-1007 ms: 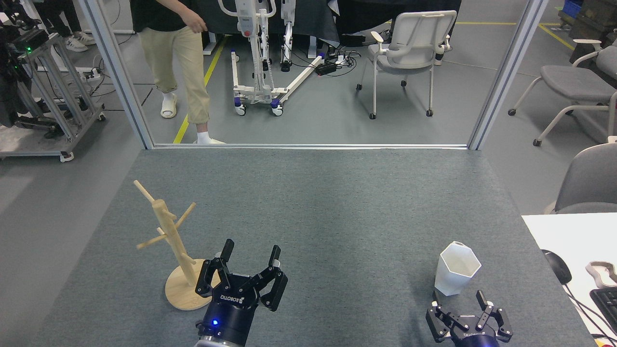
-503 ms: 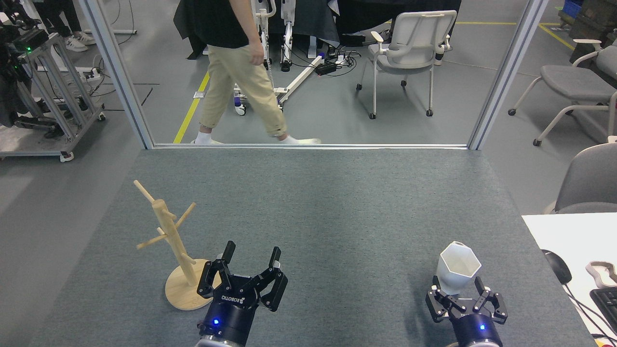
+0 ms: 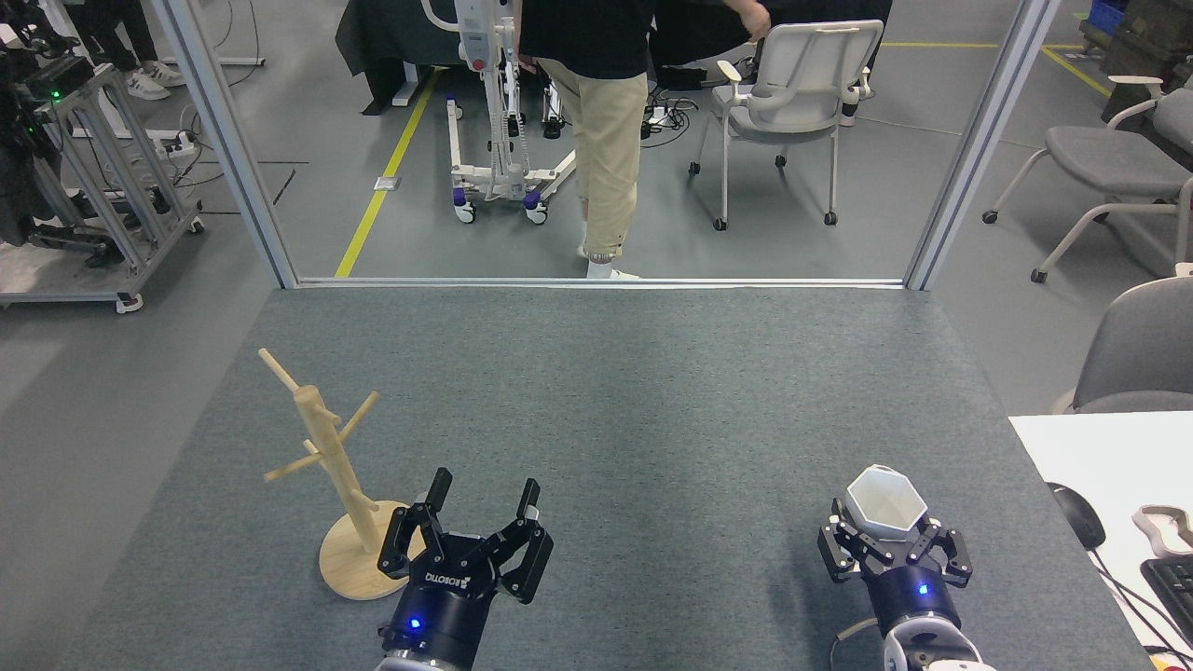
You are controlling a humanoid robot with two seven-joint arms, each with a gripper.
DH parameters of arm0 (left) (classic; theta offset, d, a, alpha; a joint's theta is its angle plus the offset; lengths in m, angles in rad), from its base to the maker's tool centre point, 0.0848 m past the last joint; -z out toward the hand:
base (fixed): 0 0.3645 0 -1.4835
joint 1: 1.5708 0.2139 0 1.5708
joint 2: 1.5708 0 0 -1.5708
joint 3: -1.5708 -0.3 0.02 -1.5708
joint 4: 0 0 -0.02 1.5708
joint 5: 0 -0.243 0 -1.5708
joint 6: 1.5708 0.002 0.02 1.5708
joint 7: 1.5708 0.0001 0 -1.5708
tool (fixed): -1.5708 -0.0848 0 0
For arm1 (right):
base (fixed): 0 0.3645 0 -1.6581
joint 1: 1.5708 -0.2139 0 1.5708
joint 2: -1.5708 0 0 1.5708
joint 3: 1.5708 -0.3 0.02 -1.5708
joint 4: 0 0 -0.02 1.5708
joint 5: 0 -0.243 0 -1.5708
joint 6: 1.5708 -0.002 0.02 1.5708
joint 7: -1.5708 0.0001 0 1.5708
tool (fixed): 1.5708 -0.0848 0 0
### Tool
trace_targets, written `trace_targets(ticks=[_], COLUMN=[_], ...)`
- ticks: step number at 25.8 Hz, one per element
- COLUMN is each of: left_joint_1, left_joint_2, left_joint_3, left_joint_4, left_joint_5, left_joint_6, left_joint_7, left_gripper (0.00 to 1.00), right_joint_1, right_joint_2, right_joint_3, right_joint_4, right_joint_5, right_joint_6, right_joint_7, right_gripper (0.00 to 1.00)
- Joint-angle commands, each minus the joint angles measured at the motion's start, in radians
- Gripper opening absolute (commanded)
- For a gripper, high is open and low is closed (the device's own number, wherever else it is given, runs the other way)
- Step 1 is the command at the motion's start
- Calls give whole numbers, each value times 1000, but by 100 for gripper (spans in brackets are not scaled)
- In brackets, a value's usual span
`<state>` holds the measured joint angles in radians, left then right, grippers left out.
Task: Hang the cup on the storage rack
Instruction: 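Lift the white cup with the right gripper toward the center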
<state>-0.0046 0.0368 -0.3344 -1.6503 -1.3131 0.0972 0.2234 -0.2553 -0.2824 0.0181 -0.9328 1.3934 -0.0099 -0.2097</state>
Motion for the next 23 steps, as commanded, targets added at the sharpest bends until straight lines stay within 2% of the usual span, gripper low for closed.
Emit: trace_targets(ticks=[1, 3, 4, 6, 8, 11, 13, 16, 19, 22, 23], left_joint_1=[-2, -2, -2, -2, -2, -2, -2, -2, -2, -5, -6], left_joint_2=[2, 2, 2, 2, 2, 2, 2, 2, 2, 0, -2], left_joint_3=[0, 0, 0, 0, 0, 0, 0, 0, 0, 0, 0], left_joint_4=[3, 6, 7, 7, 7, 6, 6, 6, 7, 14, 17], left_joint_5=[0, 0, 0, 0, 0, 0, 0, 0, 0, 0, 0], left_joint_6=[3, 3, 3, -1, -2, -4, -4, -4, -4, -8, -10], left_joint_7=[1, 2, 1, 1, 1, 1, 1, 1, 1, -1, -1], left_gripper=[100, 100, 100, 100, 100, 100, 100, 100, 100, 100, 100], right_joint_1=[-16, -16, -16, -18, -18, -16, -10, -1, 21, 28, 25], right_joint_2=[-1, -1, -1, -8, -9, -9, -11, -14, -18, -73, -77], right_joint_3=[0, -1, -3, -3, -3, -3, -3, -1, 17, 111, 115], right_joint_4=[2, -3, -8, -12, -20, -70, -138, -262, -385, -523, -555], right_joint_5=[2, 1, -1, -1, -1, -2, -5, -7, -4, -8, -8], right_joint_6=[10, 11, 10, -1, -2, -4, -4, -2, -2, -2, 1], right_joint_7=[6, 3, -2, -19, -42, -42, -34, 13, 136, 256, 291], right_gripper=[100, 98, 88, 50, 24, 6, 0, 0, 0, 0, 0])
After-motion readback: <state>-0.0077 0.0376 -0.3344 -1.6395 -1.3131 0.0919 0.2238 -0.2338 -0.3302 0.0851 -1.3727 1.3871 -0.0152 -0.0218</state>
